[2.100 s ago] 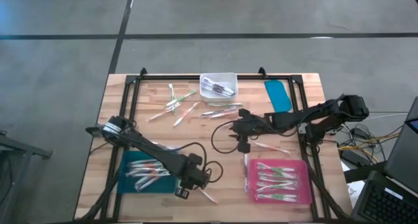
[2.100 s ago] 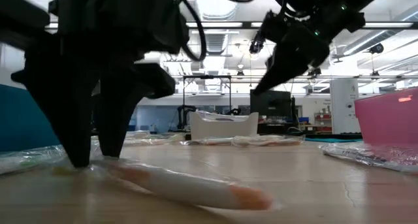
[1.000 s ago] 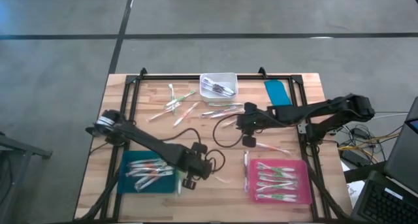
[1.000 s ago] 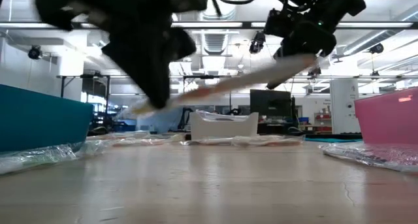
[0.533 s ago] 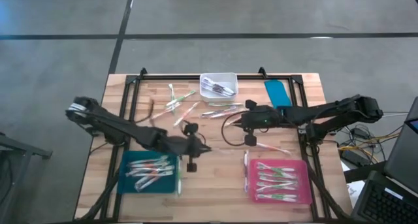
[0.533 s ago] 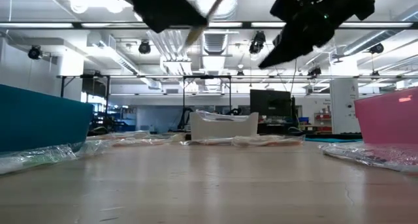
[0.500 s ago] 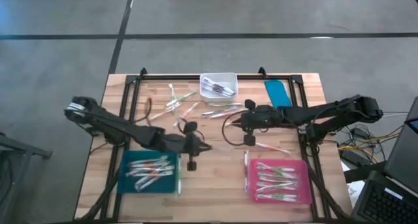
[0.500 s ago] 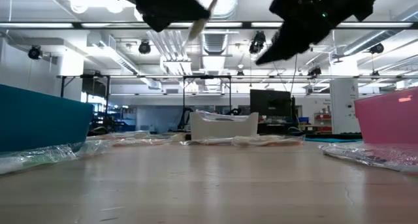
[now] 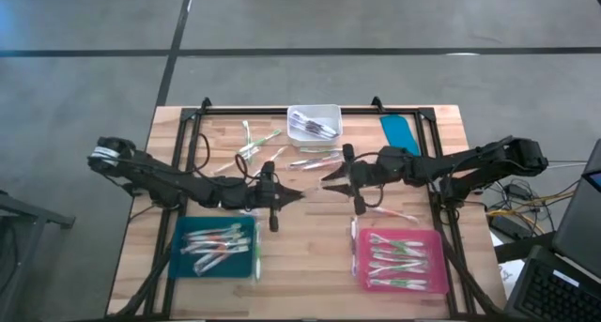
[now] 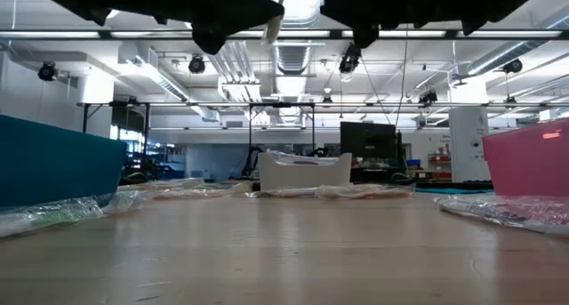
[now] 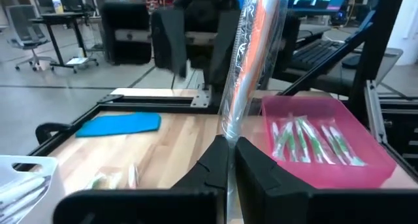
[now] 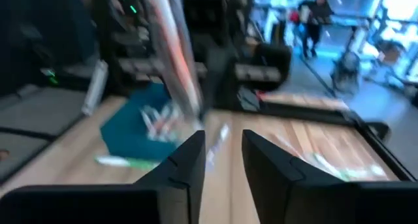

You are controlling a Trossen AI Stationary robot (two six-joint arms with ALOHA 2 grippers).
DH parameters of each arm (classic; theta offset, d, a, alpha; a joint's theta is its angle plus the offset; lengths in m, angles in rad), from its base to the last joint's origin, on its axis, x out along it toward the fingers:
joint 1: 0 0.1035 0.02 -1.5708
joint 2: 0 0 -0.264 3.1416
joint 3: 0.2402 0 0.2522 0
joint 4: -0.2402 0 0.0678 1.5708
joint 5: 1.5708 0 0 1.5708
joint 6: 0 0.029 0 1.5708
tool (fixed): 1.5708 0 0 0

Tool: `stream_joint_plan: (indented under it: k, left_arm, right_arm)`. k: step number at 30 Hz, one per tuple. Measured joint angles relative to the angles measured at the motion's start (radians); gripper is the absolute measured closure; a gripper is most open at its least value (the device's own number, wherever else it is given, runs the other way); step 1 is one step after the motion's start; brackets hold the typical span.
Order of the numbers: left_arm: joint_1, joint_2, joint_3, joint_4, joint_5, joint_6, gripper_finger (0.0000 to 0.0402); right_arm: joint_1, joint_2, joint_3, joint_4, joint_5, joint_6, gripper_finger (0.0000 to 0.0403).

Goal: Pick & Place Toothbrushes
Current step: Put the orange toothbrush into the blue bin

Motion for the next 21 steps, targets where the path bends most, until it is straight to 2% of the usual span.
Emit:
stream_joint_plan:
  k: [9,21]
  left_arm:
    - [0.020,0.001,0.041,0.039,0.009,0.068,0.0388]
    - [0.069,0.012,0.148,0.036,0.071,0.154,0.0388]
  right_arm:
    - [0.005,0.004,0.000,0.095,-0.055,-0.016,0.0258]
    - [0.009,0.005,0.010,0.192,-0.056,-0.073,0.0228]
